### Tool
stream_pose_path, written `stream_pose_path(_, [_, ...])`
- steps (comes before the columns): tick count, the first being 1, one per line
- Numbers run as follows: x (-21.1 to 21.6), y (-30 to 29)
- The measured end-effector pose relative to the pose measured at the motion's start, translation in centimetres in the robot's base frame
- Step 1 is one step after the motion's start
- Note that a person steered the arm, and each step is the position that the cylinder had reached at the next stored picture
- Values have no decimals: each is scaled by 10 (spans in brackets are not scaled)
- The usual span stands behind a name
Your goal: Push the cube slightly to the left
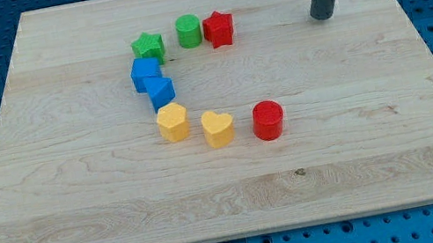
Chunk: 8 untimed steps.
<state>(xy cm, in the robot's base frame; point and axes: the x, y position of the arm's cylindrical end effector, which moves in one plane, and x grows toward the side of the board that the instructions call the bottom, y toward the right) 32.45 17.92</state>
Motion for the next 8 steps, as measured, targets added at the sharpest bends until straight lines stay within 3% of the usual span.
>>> stream_pose_path(8, [0, 20])
